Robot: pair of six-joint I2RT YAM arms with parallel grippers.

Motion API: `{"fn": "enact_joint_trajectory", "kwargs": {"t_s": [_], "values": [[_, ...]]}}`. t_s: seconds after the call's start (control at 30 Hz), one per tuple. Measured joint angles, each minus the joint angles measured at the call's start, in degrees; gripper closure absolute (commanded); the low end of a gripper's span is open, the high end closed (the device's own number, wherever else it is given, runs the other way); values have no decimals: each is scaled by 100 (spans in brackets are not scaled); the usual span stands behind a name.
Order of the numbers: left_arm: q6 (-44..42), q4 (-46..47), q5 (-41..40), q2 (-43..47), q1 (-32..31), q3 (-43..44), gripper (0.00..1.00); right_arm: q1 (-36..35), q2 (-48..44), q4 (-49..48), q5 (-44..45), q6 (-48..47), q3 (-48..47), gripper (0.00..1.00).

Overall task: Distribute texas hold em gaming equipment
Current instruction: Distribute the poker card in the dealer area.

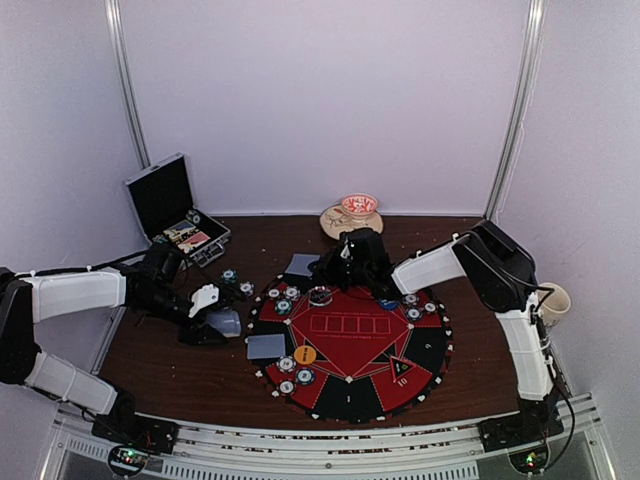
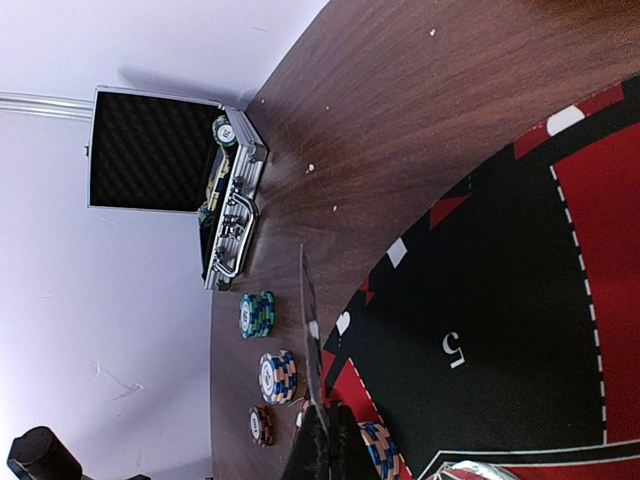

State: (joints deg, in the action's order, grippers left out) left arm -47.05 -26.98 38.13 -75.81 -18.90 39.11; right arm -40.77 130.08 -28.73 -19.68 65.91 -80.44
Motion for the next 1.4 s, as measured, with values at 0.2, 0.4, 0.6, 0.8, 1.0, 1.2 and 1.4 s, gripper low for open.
{"fn": "enact_joint_trajectory", "kwargs": {"t_s": [0.2,0.4,0.6,0.8,1.0,1.2,1.4], "values": [[0,0,0,0,0,-2,48,11,87,247,2,-13,-160,97],[-2,0,2,-4,0,-2,48,52,92,420,24,-101,-160,89],[-2,0,2,-4,0,-2,48,70,210,601,22,-160,-229,79],[-2,2,2,-15,0,-2,48,70,289,887,31,-310,-376,66],[-2,4,2,-26,0,-2,48,76,264,1174,153,-553,-498,58],[0,4,2,-26,0,-2,48,76,254,1718,286,-835,-772,53],[-2,4,2,-28,0,-2,48,72,254,2260,444,-1040,-1093,52]]}}
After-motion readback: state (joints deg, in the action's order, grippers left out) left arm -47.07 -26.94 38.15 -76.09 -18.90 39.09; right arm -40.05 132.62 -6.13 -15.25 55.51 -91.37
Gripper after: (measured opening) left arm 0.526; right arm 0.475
